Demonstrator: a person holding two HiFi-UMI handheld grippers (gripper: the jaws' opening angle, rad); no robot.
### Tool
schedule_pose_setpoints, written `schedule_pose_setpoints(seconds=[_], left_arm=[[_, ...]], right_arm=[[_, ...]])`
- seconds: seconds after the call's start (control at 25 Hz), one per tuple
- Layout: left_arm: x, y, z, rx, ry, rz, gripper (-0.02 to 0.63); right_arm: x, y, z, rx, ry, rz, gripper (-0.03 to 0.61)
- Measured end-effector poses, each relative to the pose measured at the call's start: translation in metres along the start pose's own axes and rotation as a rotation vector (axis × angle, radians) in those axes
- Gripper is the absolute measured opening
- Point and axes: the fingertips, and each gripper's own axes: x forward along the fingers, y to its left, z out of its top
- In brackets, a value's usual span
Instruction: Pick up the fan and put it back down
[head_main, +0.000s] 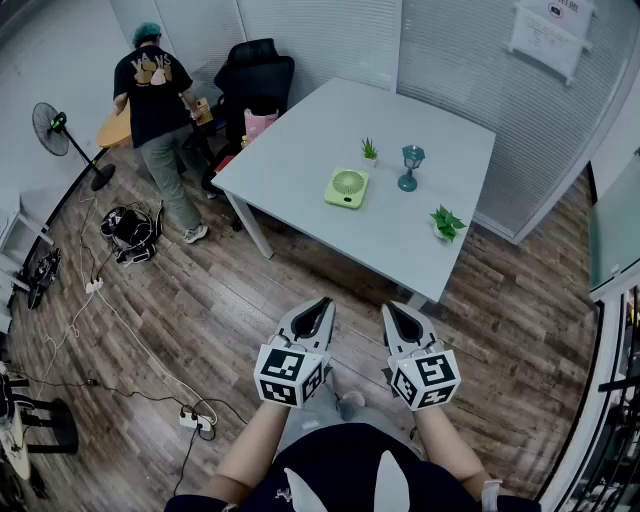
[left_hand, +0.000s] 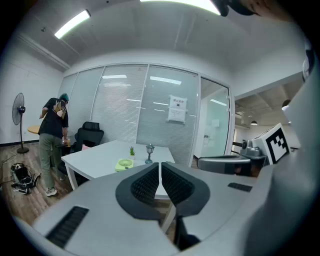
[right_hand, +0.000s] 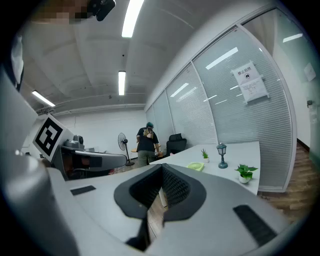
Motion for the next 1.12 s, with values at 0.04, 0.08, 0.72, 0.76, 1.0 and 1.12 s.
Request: schedule_pose_setpoints(seconds=[0.04,0.08,0.72,0.76,1.0,1.12], left_arm=[[0.000,0.001,0.000,-0.004,0.001,0.002,0.032],[0.001,0.002,0.000,-0.006,0.001,0.004,0.032],[0.057,0.053,0.022,-0.034,-0.003,-0.020,0.032],[0.063,0.058,0.023,-0.038,-0.003,-0.030,0.032],[0.103,0.099,0.033,-0.034,0.012,-0.075,0.032],[0.124,0.122,0.040,-0.039,0.025,-0.092,0.032]], right_arm=[[0.001,0.000,0.000,0.003,0.001,-0.005,0.003],[0.002,-0.001,0.000,0.006,0.002,-0.009,0.003],[0.072,-0.021,0.019,-0.001,-0.004,-0.039,0.005],[0.079,-0.023,0.019,0.001,-0.002,-0.044,0.005],[0.133,-0.039,0.027,0.018,0.008,-0.085,0.008],[0.161,-0.045,0.033,0.030,0.013,-0.110,0.041]])
